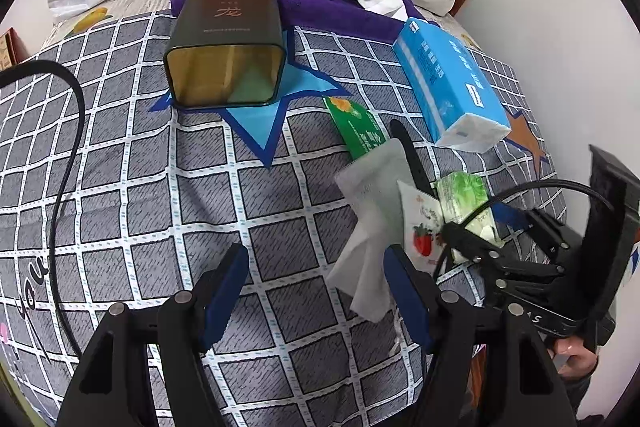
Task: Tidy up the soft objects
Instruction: 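Move the right gripper to the green tissue pack and grasp it, then grasp the mesh bag with tomato packet with the left gripper while the right holds the green pack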
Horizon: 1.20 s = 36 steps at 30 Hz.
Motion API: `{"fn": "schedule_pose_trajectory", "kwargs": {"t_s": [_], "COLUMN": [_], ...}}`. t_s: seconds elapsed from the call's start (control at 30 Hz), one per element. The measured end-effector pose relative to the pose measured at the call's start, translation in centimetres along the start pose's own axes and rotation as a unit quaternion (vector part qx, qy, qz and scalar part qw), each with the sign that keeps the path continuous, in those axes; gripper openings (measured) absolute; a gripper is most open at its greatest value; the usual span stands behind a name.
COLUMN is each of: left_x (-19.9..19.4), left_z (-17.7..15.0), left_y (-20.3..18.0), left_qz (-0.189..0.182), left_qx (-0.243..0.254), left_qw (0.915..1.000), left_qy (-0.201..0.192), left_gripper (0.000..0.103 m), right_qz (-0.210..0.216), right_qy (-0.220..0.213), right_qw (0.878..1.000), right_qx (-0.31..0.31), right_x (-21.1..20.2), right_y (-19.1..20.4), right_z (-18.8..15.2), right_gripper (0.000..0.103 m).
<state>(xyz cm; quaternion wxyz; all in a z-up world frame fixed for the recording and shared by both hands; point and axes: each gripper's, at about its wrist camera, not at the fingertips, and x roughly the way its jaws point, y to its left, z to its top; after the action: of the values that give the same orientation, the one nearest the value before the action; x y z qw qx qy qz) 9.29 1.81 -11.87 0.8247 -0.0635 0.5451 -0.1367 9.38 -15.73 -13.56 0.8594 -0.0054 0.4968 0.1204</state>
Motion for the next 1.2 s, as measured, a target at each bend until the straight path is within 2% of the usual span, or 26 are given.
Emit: {"fn": "schedule_pose_trajectory", "kwargs": {"t_s": [0.17, 0.37, 0.47, 0.6, 0.8, 1.1, 1.2], "left_x": [-0.1, 0.2, 0.0, -0.4, -0.2, 2.2, 3.6], "left_z": [0.1, 0.0, -0.3, -0.3, 0.1, 0.7, 0.8], "left_y": [0.2, -0.3, -0.6, -1.1, -4.4, -9.4, -10.5], "left_qz": [-0.002, -0.006, -0.003, -0.003, 0.001, 0.034, 0.052], "left_qx": [-0.005, -0.004, 0.004, 0.016, 0.07, 0.134, 0.151], "left_qw": [1.0, 1.0, 1.0, 0.9999, 0.9975, 0.9902, 0.9868], "left_qy": [-0.001, 0.003, 0.005, -0.001, 0.001, 0.019, 0.027], "left_gripper": [0.068, 0.068, 0.068, 0.068, 0.068, 0.068, 0.077], "right_qz": [-0.047, -0.048, -0.041, -0.032, -0.023, -0.052, -0.052], "right_qy": [0.002, 0.004, -0.011, -0.014, -0.027, -0.046, -0.045], "right_qw": [0.999, 0.998, 0.999, 0.999, 0.999, 0.997, 0.996], "right_qx": [-0.025, -0.027, -0.028, -0.018, 0.002, 0.042, 0.054], "right_x": [-0.8, 0.3, 0.3, -0.2, -2.2, -4.9, -5.1], "right_y": [-0.9, -0.5, -0.7, -1.6, -3.4, -7.7, -8.7], "right_z": [-0.3, -0.5, -0.4, -0.5, -0.8, -2.1, -2.7], "right_gripper": [0.072, 0.072, 0.053, 0.053, 0.053, 0.053, 0.053]}}
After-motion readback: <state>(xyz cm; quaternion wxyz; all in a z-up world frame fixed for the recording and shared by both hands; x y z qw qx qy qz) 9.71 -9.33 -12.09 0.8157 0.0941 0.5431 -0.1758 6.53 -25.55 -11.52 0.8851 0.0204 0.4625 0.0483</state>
